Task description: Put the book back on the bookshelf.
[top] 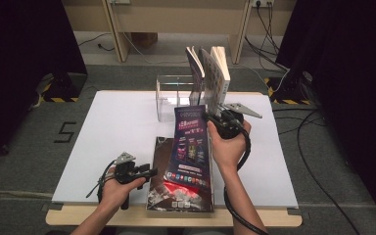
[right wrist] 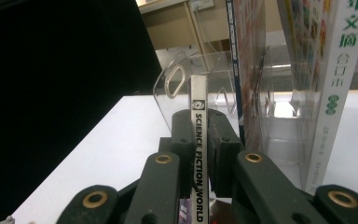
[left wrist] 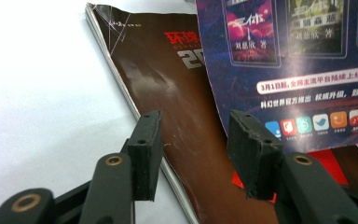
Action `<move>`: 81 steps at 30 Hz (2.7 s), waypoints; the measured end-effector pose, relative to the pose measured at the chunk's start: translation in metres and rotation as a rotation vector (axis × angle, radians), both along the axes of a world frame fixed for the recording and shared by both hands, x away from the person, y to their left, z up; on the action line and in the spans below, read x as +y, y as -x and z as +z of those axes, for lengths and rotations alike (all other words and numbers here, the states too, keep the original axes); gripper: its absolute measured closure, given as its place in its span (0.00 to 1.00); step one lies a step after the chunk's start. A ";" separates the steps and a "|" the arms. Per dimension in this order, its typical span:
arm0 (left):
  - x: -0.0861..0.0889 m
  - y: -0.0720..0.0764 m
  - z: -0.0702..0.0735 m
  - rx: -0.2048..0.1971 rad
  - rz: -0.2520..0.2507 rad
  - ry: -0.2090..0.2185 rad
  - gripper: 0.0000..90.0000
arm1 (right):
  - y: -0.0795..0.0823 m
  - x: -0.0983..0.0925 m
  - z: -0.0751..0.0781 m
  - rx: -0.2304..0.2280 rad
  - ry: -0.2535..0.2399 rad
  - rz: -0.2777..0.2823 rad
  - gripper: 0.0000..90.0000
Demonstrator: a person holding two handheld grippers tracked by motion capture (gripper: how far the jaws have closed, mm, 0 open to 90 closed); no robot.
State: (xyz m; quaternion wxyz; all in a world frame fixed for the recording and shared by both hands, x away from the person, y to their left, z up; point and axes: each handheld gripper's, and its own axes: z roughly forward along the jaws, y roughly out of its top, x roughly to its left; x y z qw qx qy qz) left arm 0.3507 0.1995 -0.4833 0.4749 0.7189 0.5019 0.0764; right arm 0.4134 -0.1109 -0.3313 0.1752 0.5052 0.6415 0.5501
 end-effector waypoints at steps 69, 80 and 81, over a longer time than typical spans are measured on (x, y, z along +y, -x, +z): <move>0.003 -0.001 -0.002 0.004 -0.001 0.001 0.60 | -0.045 0.040 0.046 -0.230 0.059 -0.175 0.93; 0.003 -0.001 -0.002 0.007 0.002 0.004 0.61 | -0.057 0.046 0.047 -0.227 0.054 -0.181 0.93; 0.003 -0.001 -0.002 0.007 0.003 0.004 0.61 | -0.058 0.046 0.047 -0.228 0.058 -0.180 0.93</move>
